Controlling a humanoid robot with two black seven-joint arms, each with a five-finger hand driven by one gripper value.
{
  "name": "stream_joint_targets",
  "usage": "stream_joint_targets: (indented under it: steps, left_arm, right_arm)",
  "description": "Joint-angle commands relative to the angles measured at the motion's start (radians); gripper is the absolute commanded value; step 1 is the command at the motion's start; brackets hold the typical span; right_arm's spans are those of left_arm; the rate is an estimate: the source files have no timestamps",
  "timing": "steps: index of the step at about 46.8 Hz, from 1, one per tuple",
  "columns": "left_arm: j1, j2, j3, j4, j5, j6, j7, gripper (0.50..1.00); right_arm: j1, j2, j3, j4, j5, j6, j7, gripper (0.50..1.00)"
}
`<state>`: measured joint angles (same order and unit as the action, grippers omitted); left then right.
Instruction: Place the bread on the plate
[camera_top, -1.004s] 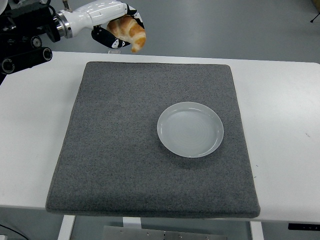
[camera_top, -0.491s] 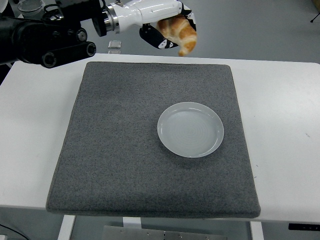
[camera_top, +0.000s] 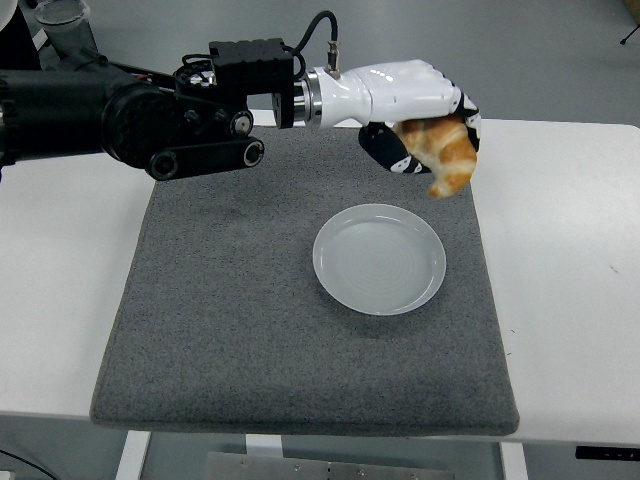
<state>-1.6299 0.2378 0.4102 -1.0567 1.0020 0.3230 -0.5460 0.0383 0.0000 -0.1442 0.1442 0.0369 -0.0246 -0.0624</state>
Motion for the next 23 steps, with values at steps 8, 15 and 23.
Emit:
stream_joint_targets:
  steps: [8,15,23]
  left_arm:
    - [0.094,0.0,-0.001,0.001,0.058,0.034,-0.002,0.5]
    - [0.151,0.001,-0.002,0.011,0.072,0.039,-0.002,0.5]
    - [0.205,0.001,-0.002,0.04,0.073,0.041,-0.002,0.5]
  right_arm:
    - [0.0,0.0,-0.002,-0.002,0.0,-0.001,0.001,0.93]
    - [0.0,0.0,-0.002,-0.002,0.0,-0.001,0.001,0.93]
    - [0.0,0.0,-0.002,-0.002,0.0,-0.001,0.001,0.93]
